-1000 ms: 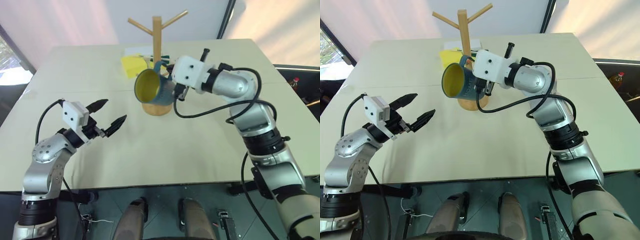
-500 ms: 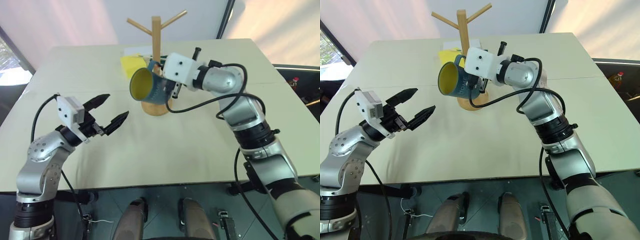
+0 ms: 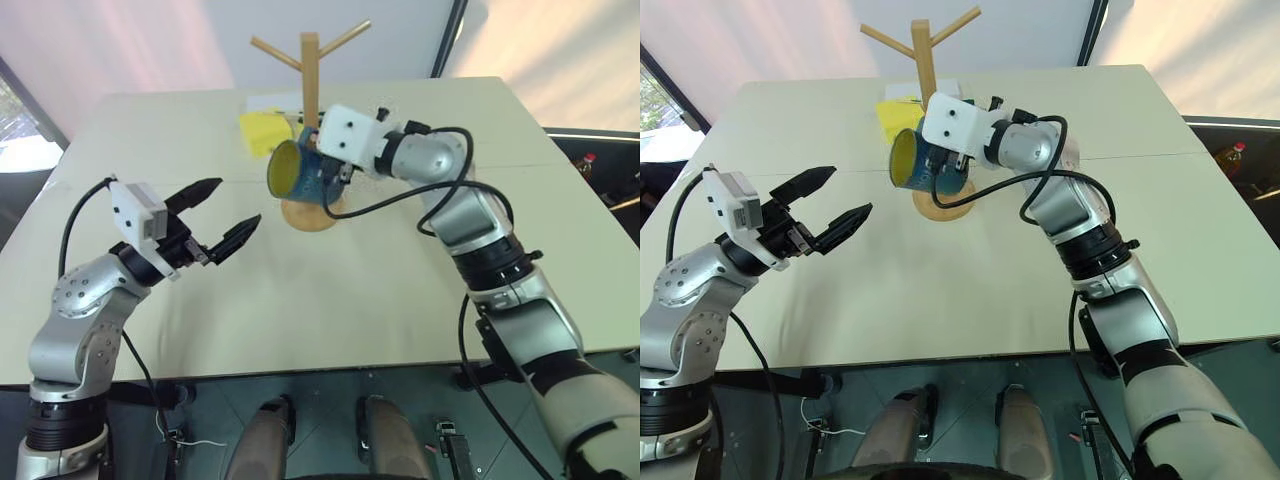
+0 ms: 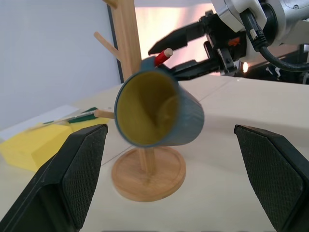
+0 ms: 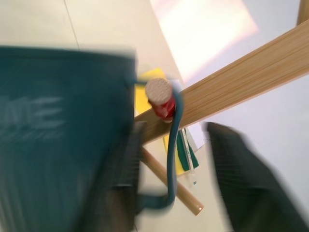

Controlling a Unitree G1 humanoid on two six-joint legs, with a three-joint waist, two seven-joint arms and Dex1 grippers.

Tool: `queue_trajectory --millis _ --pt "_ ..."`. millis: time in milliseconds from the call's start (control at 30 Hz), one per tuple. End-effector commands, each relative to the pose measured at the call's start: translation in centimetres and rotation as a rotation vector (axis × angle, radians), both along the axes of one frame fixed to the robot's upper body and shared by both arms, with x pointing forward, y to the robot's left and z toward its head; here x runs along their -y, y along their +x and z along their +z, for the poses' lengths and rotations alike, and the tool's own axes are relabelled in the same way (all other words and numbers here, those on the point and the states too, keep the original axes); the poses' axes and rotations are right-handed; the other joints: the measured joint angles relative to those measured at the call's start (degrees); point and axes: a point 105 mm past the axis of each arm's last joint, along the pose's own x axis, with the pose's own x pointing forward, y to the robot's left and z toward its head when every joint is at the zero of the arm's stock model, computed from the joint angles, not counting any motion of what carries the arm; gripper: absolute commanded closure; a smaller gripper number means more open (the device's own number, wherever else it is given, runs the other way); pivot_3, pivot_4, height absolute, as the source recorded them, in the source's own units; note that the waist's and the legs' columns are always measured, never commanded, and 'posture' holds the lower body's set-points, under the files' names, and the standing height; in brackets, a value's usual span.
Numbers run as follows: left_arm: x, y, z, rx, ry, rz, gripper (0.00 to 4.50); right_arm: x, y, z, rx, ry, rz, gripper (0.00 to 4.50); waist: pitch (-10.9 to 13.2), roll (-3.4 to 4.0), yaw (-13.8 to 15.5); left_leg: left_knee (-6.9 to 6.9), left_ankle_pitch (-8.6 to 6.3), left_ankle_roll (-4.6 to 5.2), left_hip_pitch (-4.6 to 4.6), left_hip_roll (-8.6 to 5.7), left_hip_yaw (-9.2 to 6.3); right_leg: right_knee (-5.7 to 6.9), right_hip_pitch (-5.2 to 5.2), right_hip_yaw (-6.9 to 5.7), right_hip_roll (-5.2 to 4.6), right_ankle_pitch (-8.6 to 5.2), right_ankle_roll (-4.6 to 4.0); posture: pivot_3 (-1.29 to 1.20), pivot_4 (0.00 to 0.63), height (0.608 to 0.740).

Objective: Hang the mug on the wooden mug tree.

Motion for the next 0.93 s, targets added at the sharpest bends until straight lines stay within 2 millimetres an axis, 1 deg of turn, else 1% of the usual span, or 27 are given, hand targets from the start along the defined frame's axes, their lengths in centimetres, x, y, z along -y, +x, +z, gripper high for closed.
queue_trajectory --millis 33,167,233,333,367,400,467,500,533,567,600,633,667,733,800,933 --pt "0.3 -0.5 1.0 0.049 -0.004 -0.011 0.00 0.1 -0.8 2.6 0.090 0.016 0.016 0.94 0.0 0.00 0.0 0.00 0.00 0.00 0.00 0.00 0.00 0.00 0.00 0.00 0.00 0.00 0.00 0.00 0.150 0.740" --pt "0.3 -0.4 0.9 0.046 -0.012 -0.008 0.00 1.7 -1.4 2.8 0.085 0.026 0.007 0.94 0.0 0.00 0.2 0.00 0.00 0.00 -0.01 0.00 0.00 -0.01 0.01 0.00 0.00 0.00 0.01 0.00 0.150 0.740" --pt "0.2 -0.2 0.8 0.042 -0.018 -0.001 0.00 2.5 -1.7 3.0 0.065 0.067 0.002 0.94 0.0 0.00 0.2 -0.01 0.00 0.00 -0.01 0.00 0.00 -0.02 0.01 0.00 0.00 0.00 0.01 0.00 0.150 0.740" --pt "-0.9 0.7 -0.2 -0.010 -0.046 0.078 0.00 5.7 -2.5 3.4 -0.023 0.308 0.014 0.94 0.0 -0.01 0.4 0.01 0.00 0.00 -0.01 0.00 0.00 -0.02 0.03 0.00 0.00 0.00 0.01 0.00 0.150 0.740" --pt "-1.2 0.9 -0.7 -0.027 -0.050 0.102 0.00 6.5 -2.7 3.2 -0.050 0.382 0.026 0.94 0.0 -0.01 0.4 0.02 0.00 0.00 0.00 0.00 -0.02 -0.02 0.06 0.00 0.00 0.00 0.01 0.00 0.150 0.740" --pt "-1.4 1.1 -0.9 -0.036 -0.051 0.114 0.00 6.8 -2.9 3.2 -0.066 0.421 0.034 0.94 0.0 -0.01 0.4 0.02 0.00 0.00 0.00 0.00 -0.02 -0.02 0.07 0.00 0.00 0.00 0.01 0.00 0.150 0.740" --pt "-2.2 1.6 -2.0 -0.069 -0.065 0.172 0.00 8.2 -3.2 1.8 -0.163 0.575 0.048 0.94 0.0 -0.02 0.3 0.05 0.00 0.00 0.00 0.00 0.00 -0.02 0.08 0.01 -0.01 0.01 0.03 0.00 0.150 0.740" --pt "-2.5 1.7 -2.3 -0.079 -0.072 0.191 0.00 8.6 -3.3 1.3 -0.192 0.619 0.050 0.94 0.0 -0.02 0.2 0.06 0.00 0.01 0.01 0.00 0.00 -0.02 0.09 0.01 -0.01 0.01 0.03 0.00 0.150 0.740" --pt "-3.1 2.0 -3.1 -0.101 -0.081 0.231 0.00 9.3 -3.3 -0.1 -0.250 0.684 0.044 0.94 0.0 -0.02 0.1 0.06 0.00 0.01 0.03 0.01 0.00 -0.01 0.10 0.01 -0.01 0.01 0.03 0.00 0.150 0.740" --pt "-3.4 2.2 -3.6 -0.114 -0.086 0.255 0.00 9.7 -3.3 -0.9 -0.284 0.721 0.039 0.94 0.0 -0.03 0.1 0.04 0.00 0.01 0.06 0.02 0.01 0.00 0.10 0.01 0.00 0.01 0.03 0.00 0.150 0.740" --pt "-4.1 2.5 -4.7 -0.143 -0.096 0.296 0.00 10.5 -3.2 -2.7 -0.320 0.780 0.022 0.94 0.0 -0.03 0.1 0.02 0.00 0.01 0.10 0.04 0.01 0.00 0.12 0.01 0.01 0.01 0.03 0.00 0.150 0.740" --pt "-4.6 2.6 -5.8 -0.169 -0.102 0.333 0.00 11.3 -3.0 -4.9 -0.375 0.837 -0.020 0.94 0.0 -0.03 0.2 -0.01 0.00 0.01 0.11 0.05 0.01 0.00 0.12 0.01 0.02 0.01 0.03 0.00 0.150 0.740" --pt "-4.9 2.7 -6.6 -0.186 -0.105 0.359 0.00 12.0 -2.8 -6.8 -0.405 0.858 -0.059 0.94 0.0 -0.04 0.2 0.00 0.00 0.01 0.14 0.06 0.01 0.02 0.14 0.01 0.03 0.01 0.03 0.00 0.150 0.740" --pt "-5.5 2.9 -8.0 -0.211 -0.106 0.415 0.00 12.5 -3.0 -10.1 -0.460 0.871 -0.095 0.94 0.0 -0.04 0.3 -0.01 0.00 0.01 0.18 0.06 0.02 -0.01 0.20 0.01 0.03 0.01 0.03 0.00 0.150 0.740" --pt "-5.9 2.9 -8.6 -0.222 -0.104 0.442 0.00 12.7 -3.0 -11.4 -0.476 0.875 -0.112 0.94 0.0 -0.02 0.2 0.03 0.00 0.01 0.16 0.03 0.05 -0.02 0.19 0.02 0.01 0.01 0.03 0.00 0.150 0.740" --pt "-6.5 2.7 -9.4 -0.245 -0.119 0.459 0.00 12.8 -2.9 -12.6 -0.465 0.889 -0.126 0.94 0.0 -0.01 0.1 0.10 0.01 0.00 0.15 0.06 0.10 -0.02 0.15 0.04 0.00 0.02 0.12 0.00 0.150 0.740"
